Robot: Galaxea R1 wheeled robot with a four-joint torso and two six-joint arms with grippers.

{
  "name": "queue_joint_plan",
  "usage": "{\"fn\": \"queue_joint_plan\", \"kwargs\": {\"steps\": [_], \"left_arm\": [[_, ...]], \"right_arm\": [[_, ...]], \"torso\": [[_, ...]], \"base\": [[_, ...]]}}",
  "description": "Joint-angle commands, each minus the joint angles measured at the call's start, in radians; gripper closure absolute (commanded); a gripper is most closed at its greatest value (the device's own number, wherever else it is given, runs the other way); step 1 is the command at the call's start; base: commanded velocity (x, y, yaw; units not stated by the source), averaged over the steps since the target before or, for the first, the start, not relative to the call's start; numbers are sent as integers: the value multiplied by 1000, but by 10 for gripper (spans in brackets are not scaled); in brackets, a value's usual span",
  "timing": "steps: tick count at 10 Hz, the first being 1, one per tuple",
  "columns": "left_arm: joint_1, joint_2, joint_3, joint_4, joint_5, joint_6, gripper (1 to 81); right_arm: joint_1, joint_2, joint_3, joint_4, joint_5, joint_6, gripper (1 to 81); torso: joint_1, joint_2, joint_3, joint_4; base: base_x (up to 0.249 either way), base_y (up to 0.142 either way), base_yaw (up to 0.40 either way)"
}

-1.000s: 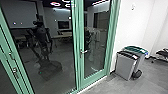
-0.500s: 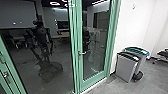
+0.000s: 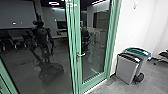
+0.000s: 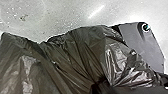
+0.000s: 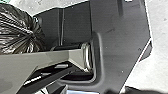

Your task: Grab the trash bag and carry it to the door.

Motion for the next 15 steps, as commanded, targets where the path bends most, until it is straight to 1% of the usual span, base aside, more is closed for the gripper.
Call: {"fn": "queue_joint_plan", "kwargs": {"steps": [1,15], "left_arm": [[-56,-8,0,9,49,6,811],[-57,-7,0,9,48,6,811]], "right_arm": [[46,4,4,-6,-65,-4,10],[43,3,1,-6,-65,-4,10]], "torso": [[0,0,0,0],[0,0,0,0]], "base": [[141,0,0],[141,0,0]]}}
